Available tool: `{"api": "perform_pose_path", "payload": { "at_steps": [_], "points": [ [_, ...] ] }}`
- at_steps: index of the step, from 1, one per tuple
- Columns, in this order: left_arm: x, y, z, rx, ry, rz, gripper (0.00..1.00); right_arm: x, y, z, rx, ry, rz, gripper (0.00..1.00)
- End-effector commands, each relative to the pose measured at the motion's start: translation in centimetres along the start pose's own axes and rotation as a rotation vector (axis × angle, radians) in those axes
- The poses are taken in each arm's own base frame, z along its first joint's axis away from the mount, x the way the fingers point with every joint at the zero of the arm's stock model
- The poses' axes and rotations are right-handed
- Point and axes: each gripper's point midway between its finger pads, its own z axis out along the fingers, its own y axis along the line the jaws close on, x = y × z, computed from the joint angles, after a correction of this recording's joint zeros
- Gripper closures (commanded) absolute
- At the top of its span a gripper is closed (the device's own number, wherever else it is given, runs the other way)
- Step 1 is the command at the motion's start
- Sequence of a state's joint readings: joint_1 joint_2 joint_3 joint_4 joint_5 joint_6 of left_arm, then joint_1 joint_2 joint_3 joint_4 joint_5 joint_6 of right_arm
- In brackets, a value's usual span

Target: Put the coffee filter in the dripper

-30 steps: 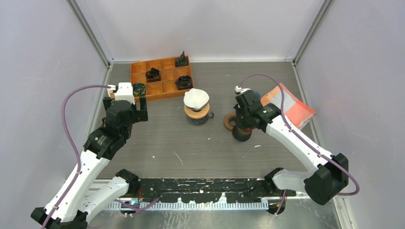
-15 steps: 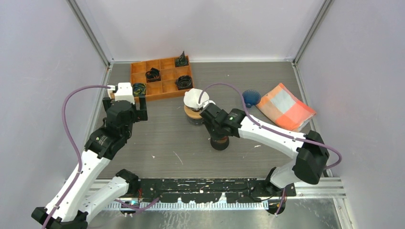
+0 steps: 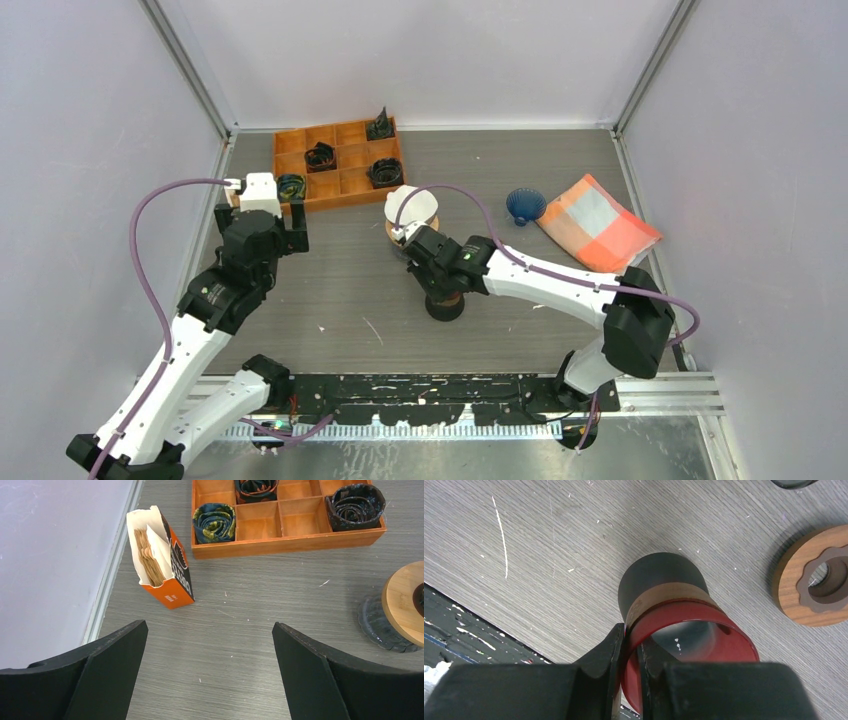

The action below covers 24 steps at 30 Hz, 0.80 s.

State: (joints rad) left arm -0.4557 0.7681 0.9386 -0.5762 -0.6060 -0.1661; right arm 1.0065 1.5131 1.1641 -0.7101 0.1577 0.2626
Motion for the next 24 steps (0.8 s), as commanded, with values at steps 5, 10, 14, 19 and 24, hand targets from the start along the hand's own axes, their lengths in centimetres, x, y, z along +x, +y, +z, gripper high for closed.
{"api": "perform_pose_path", "payload": {
  "at_steps": [5,10,14,19,24],
  "points": [
    [-1.3,0.3,0.3,-0.020,-0.049,-0.025,0.01,-1.9,0.7,-0.3,-0.013,-0.064,-0.023,0.79],
    [-1.2,0.1,0.3,-0.013,-0.045,-0.022,0.01,-2.2,0.9,-0.7,-0.010,-0.076,-0.016,0.75],
    [-1.2,0.1,0.4,-0.012,-0.044,-0.023,0.01,-2.6,1.3,-1.5,-0.024,-0.083,-0.011,0.69],
    [-1.2,0.1,0.3,-0.013,-0.046,-0.027,0.01,-4.2,1.4,-3.7,-0.040,-0.132,-0.003,0.62],
    [-1.2,0.3,0.3,-0.023,-0.056,-0.037,0.01,-7.0,1.0,-7.5,-0.034,-0.222,0.004,0.57]
  ]
}}
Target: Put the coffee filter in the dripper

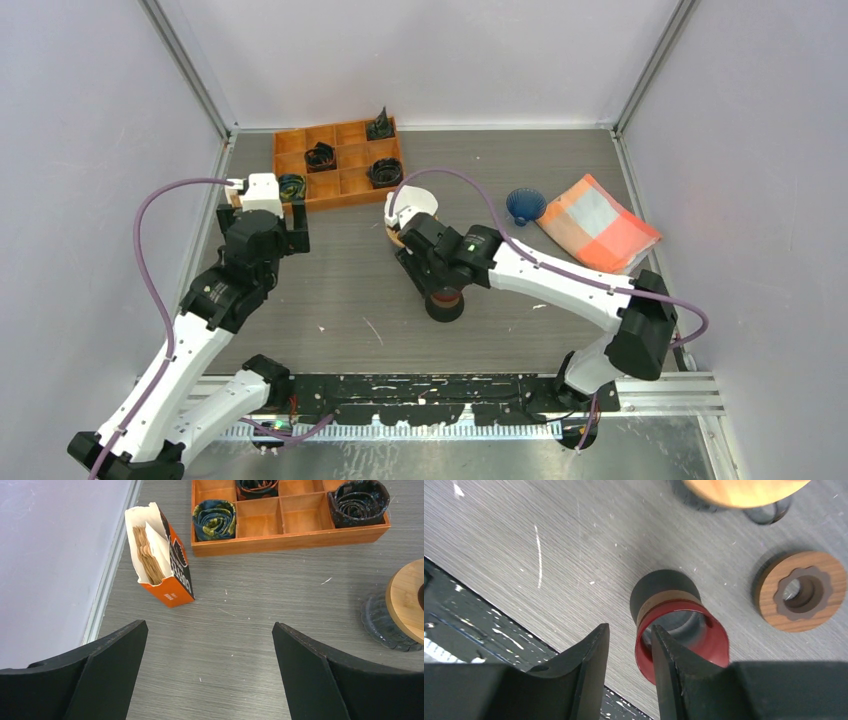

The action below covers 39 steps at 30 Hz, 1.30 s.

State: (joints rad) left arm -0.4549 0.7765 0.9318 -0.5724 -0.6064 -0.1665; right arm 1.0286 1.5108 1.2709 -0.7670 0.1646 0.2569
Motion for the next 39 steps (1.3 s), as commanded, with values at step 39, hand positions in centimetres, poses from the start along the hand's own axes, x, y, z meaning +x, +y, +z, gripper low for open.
{"api": "perform_pose_path", "payload": {
  "at_steps": [39],
  "points": [
    [-1.2,-0.3,0.5,0.010,-0.071,-0.021,0.01,4.7,-23.7,4.6,0.419,-0.110,0.584,0.39]
  ]
}}
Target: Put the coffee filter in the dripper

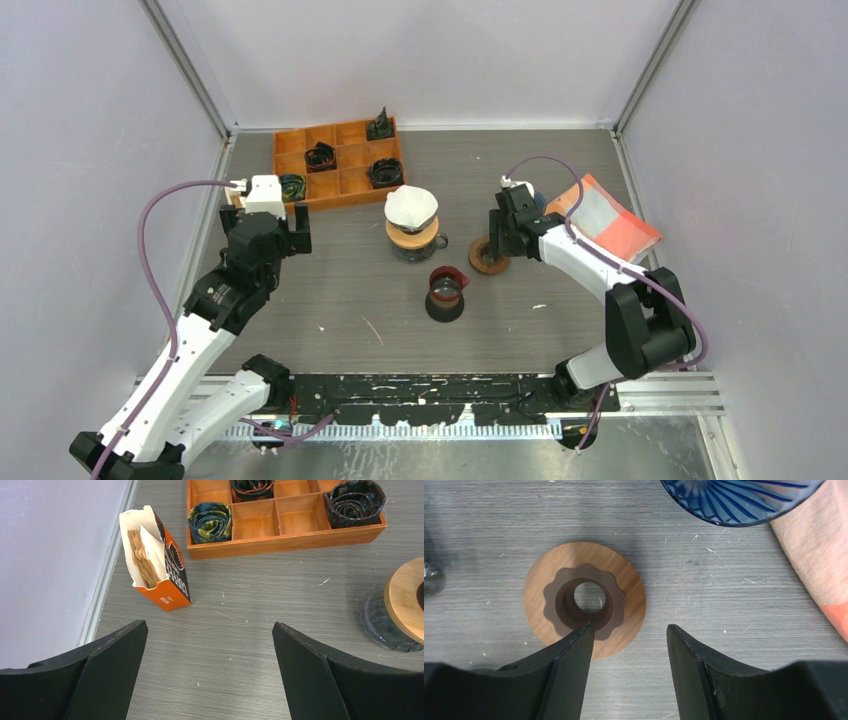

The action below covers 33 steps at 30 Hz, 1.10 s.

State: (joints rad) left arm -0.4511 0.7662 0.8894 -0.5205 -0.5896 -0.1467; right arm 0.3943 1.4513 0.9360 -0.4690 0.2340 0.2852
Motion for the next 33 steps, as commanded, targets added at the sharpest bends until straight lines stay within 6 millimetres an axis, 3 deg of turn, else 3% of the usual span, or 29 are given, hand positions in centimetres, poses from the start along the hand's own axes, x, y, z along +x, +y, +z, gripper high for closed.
{"api": "perform_pose_path", "payload": {
  "at_steps": [1,11,16,23,33],
  "points": [
    [-1.6,0.2,0.0,-0.007,-0.058,-0.029,0.01,-1.2,0.3,1.7,-0.012,-0.052,0.047,0.39],
    [-1.5,0.1,0.0,-0.002,-0.059,-0.025,0.01,0.8,0.9,4.9,-0.038,0.006,0.085,0.47],
    [-1.6,0.1,0.0,-0.001,-0.062,-0.025,0.01,1.3,1.1,5.3,-0.052,0.023,0.085,0.55],
    [-1.6,0.1,0.0,-0.001,-0.066,-0.026,0.01,0.3,1.0,3.5,-0.060,0.013,0.080,0.71],
    [-1.7,0.2,-0.2,0.000,-0.071,-0.028,0.01,-2.1,1.1,-1.2,-0.096,-0.019,0.044,0.75]
  ]
}}
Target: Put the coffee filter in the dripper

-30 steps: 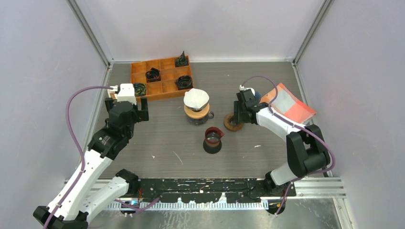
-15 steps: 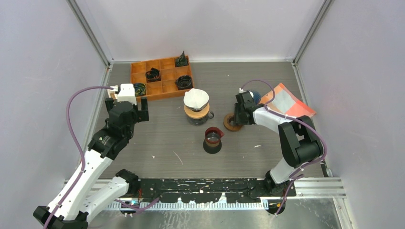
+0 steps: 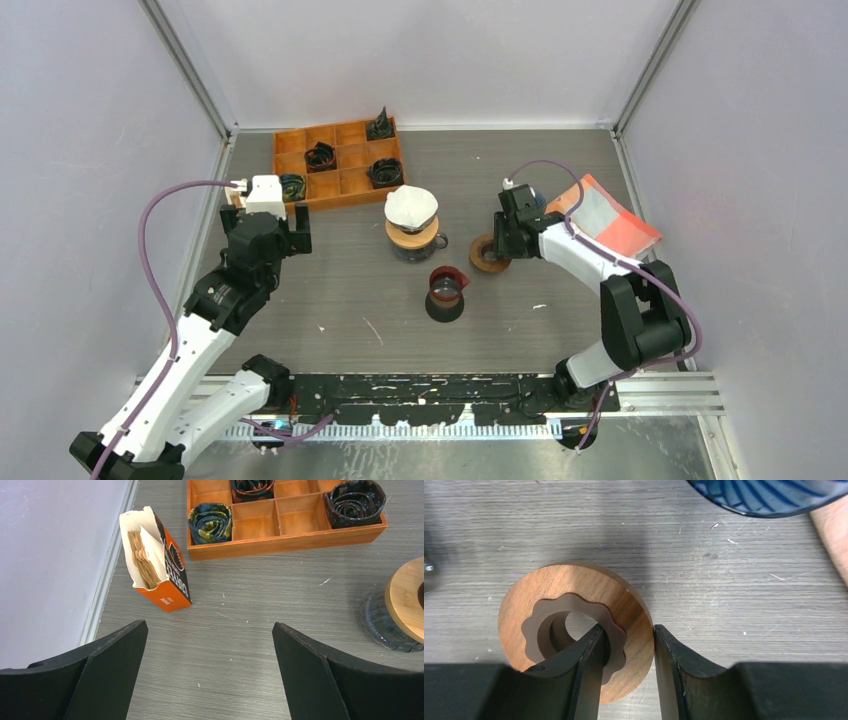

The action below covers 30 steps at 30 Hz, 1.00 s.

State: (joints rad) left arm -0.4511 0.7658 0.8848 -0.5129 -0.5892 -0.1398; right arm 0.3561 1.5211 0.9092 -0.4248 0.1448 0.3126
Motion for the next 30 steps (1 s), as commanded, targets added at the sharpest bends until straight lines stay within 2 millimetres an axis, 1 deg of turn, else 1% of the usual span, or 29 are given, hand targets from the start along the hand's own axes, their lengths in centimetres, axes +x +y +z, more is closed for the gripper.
{"api": "perform_pose_path", "payload": {
  "at_steps": [1,5,9,14,18,22,26,30],
  "points": [
    [-1.8,0.3,-0.2,-0.002,-0.070,-0.035,0.01,-3.9,1.1,-4.2,-0.055,-0.099,-0.013,0.75],
    [-1.9,0.4,-0.3,-0.009,-0.073,-0.034,0.01,-5.3,1.5,-7.1,-0.078,-0.144,-0.034,0.75],
    [-1.8,0.5,-0.3,-0.010,-0.073,-0.032,0.01,-6.2,2.5,-9.9,-0.109,-0.179,-0.068,0.74],
    [-1.9,0.6,-0.3,-0.015,-0.074,-0.032,0.01,-6.6,4.6,-12.9,-0.156,-0.203,-0.133,0.74],
    [-1.9,0.6,-0.3,-0.018,-0.073,-0.031,0.01,-5.8,6.5,-14.6,-0.188,-0.193,-0.198,0.74],
    [-1.8,0.7,-0.3,-0.020,-0.071,-0.029,0.01,-4.2,8.4,-15.8,-0.234,-0.165,-0.253,0.73],
    [-1.8,0.6,-0.3,-0.019,-0.074,-0.030,0.01,-2.1,10.2,-16.5,-0.275,-0.128,-0.310,0.73],
    [-1.7,0.5,-0.2,-0.016,-0.070,-0.027,0.01,-0.5,11.6,-16.6,-0.302,-0.103,-0.352,0.72]
  ]
}}
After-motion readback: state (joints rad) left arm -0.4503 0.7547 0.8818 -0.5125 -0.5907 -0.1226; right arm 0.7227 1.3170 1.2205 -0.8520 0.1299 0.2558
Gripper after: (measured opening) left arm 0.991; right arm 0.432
